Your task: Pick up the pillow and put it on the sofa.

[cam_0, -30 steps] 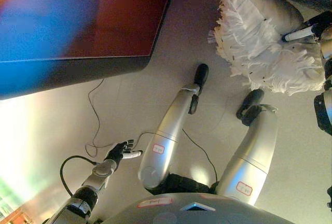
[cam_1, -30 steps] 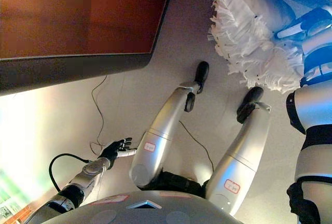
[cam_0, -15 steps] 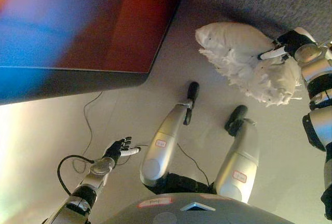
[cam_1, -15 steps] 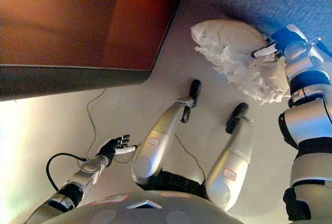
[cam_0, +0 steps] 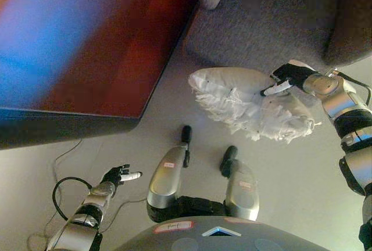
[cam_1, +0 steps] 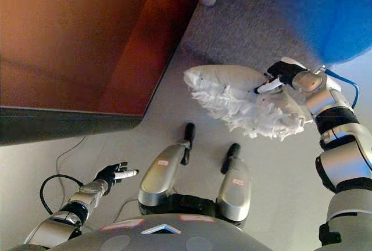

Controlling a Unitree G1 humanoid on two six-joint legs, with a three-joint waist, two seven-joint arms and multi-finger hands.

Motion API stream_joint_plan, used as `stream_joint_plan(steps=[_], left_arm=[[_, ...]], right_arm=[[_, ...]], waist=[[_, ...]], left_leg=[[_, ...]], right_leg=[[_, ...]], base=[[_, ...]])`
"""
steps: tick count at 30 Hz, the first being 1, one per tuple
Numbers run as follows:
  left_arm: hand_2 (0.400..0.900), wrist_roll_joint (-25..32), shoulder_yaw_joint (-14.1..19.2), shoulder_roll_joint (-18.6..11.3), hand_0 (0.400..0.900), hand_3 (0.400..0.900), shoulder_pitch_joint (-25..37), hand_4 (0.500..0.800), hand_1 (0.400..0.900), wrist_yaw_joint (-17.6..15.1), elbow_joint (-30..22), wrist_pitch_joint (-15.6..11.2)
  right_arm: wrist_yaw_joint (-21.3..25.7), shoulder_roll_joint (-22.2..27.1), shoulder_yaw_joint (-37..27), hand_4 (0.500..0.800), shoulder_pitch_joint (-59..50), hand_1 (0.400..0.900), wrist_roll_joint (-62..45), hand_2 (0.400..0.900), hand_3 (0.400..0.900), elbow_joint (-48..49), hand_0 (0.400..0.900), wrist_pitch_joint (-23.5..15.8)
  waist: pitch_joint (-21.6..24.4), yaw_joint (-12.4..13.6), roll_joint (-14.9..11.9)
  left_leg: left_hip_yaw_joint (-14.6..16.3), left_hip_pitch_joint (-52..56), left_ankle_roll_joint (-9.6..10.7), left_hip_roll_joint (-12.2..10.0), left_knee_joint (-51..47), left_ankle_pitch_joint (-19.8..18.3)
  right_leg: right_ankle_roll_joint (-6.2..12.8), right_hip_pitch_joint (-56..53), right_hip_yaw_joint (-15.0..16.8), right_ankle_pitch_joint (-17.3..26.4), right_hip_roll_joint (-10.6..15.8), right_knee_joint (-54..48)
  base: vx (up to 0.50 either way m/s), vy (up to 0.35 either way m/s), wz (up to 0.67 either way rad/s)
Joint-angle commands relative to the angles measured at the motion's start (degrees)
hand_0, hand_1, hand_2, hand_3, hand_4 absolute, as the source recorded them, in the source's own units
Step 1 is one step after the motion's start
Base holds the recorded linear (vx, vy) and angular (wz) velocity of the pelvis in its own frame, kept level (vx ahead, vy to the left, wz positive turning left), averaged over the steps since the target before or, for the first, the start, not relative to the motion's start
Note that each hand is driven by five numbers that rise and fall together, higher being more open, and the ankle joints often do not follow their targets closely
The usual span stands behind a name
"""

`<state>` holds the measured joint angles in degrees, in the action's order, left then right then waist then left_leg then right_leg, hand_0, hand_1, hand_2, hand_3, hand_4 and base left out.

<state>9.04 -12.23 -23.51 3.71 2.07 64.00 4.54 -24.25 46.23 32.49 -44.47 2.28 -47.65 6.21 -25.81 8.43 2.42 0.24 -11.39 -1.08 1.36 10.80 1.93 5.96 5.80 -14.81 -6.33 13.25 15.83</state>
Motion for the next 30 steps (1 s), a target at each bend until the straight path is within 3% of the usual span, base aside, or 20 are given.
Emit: stream_joint_plan(steps=[1,7,11,14,16,19,21,23,25,30], left_arm=[[0.9,-5.35,0.13,-2.32,0.9,0.9,-5.9,0.8,0.9,-0.27,5.18,3.01],[0.9,-7.22,1.56,-1.49,0.9,0.9,-6.82,0.8,0.9,-0.12,6.59,5.01],[0.9,-8.26,1.54,-2.18,0.9,0.9,-6.85,0.8,0.9,0.66,7.06,5.45],[0.9,-8.29,0.91,-2.43,0.9,0.9,-7.3,0.8,0.9,0.81,7.82,5.6],[0.9,-9.49,0.81,-2.41,0.9,0.9,-7.47,0.8,0.9,1.07,8.92,5.73],[0.9,-10.4,1.01,-2.1,0.9,0.9,-7.64,0.8,0.9,0.66,9.8,6.03],[0.9,-10.08,0.45,-2.17,0.9,0.9,-7.73,0.8,0.9,0.53,9.69,6.48],[0.9,-10.08,0.44,-1.89,0.9,0.9,-7.64,0.8,0.9,0.02,10.12,6.63],[0.9,-8.79,1.41,-1.31,0.9,0.9,-8.2,0.8,0.9,-2.11,11.07,6.15],[0.9,-10.68,3.17,-0.65,0.9,0.9,-9.79,0.8,0.9,-2.45,12.94,5.45]], right_arm=[[-4.67,3.58,-6.76,0.5,-1.6,0.4,-9.81,0.4,0.4,8.45,0.4,-2.58],[-6.42,3.42,-8.95,0.5,-2.5,0.4,-15.79,0.4,0.4,7.24,0.4,-3.47],[-6.29,3.64,-10.28,0.5,-6.36,0.4,-20.93,0.4,0.4,2.9,0.4,-3.42],[-5.75,3.58,-9.76,0.5,-9.57,0.4,-23.67,0.4,0.4,0.41,0.4,-2.4],[-5.49,4.36,-9.4,0.5,-11.5,0.4,-23.95,0.4,0.4,-1.48,0.4,-0.99],[-6.07,6.0,-9.55,0.5,-12.75,0.4,-24.43,0.4,0.4,-4.82,0.4,-0.02],[-6.5,7.52,-10.17,0.5,-12.8,0.4,-24.58,0.4,0.4,-7.32,0.4,0.19],[-7.76,9.35,-10.86,0.5,-12.99,0.4,-23.51,0.4,0.4,-12.13,0.4,0.11],[-8.82,10.24,-10.52,0.5,-13.85,0.4,-22.95,0.4,0.4,-15.9,0.4,0.64],[-8.46,10.44,-8.65,0.5,-16.62,0.4,-21.21,0.4,0.4,-22.14,0.4,4.34]], waist=[[11.17,0.93,-2.88],[16.48,1.56,-5.17],[18.12,2.66,-4.84],[18.26,2.35,-4.0],[18.95,1.2,-4.64],[19.38,-1.26,-5.98],[19.36,-2.32,-5.85],[19.84,-2.33,-6.38],[20.51,-1.5,-7.16],[21.62,0.76,-7.32]], left_leg=[[1.25,3.44,2.9,-3.9,1.39,-3.89],[0.42,6.85,1.6,-2.35,0.25,-5.81],[-0.61,9.09,-0.41,-0.67,-1.74,-6.07],[-1.31,11.44,-0.95,-0.28,-3.76,-6.06],[-3.03,13.01,-0.69,0.61,-4.95,-6.19],[-5.06,15.36,-0.68,1.49,-5.91,-8.02],[-6.81,17.05,-0.58,1.03,-6.32,-9.33],[-8.2,17.85,-0.57,0.57,-6.05,-10.93],[-8.76,17.97,0.26,0.06,-5.81,-10.89],[-7.27,18.1,2.96,-2.7,-8.2,-7.59]], right_leg=[[-0.42,-4.2,0.47,2.87,1.63,-3.03],[0.88,-7.61,1.87,5.86,2.65,-5.3],[1.22,-5.03,2.4,12.76,3.7,6.11],[1.24,-1.86,4.03,13.68,1.25,9.64],[0.95,-0.33,5.37,13.33,-1.44,3.84],[1.95,3.42,8.63,16.07,-2.12,-5.07],[2.45,5.72,10.56,16.96,-2.88,-6.83],[2.25,5.08,11.18,15.16,-3.84,-8.89],[1.7,1.98,10.5,13.89,-4.53,-11.26],[0.05,-3.98,7.32,11.38,-5.54,-14.68]], base=[[0.23,0.075,0.03],[0.2,0.133,0.07],[0.16,0.167,0.04],[0.22,0.092,0.29],[0.31,-0.05,0.64],[0.36,-0.167,0.81],[0.32,-0.206,0.79],[0.26,-0.224,0.6],[0.22,-0.219,0.27],[0.23,-0.176,0.14]])
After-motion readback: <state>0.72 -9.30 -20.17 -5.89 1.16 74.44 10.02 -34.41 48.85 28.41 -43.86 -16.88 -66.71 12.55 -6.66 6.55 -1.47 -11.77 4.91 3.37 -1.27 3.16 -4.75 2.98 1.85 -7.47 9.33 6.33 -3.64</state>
